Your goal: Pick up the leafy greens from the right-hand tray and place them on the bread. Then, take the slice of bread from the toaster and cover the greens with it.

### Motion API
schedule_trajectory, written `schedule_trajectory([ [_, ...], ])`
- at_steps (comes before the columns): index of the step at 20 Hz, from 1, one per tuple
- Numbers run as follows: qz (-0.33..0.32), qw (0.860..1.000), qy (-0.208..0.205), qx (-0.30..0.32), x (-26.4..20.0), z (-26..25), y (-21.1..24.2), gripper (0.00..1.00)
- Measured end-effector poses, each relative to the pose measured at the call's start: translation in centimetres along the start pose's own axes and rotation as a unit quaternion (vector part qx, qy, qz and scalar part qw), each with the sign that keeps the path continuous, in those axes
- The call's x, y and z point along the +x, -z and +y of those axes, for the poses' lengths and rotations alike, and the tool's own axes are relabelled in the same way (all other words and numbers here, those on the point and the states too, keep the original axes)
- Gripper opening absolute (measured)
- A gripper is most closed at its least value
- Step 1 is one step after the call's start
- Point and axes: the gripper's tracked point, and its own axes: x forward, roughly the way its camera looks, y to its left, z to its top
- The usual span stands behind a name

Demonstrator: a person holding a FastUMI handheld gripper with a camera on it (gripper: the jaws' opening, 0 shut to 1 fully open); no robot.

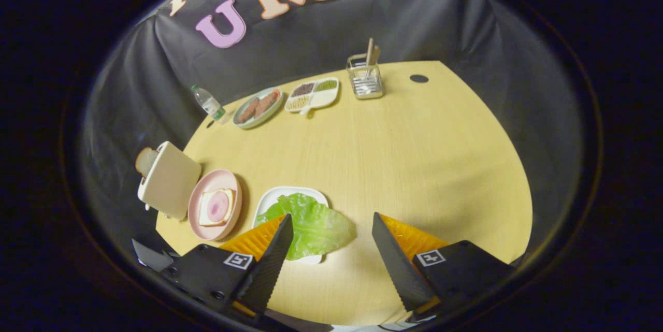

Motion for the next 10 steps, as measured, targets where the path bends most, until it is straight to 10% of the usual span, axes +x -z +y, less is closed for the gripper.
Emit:
schedule_trajectory([
  [10, 0.115, 0.993, -0.028, 0.02, 5.0, 0.6, 3.5, 0.97],
])
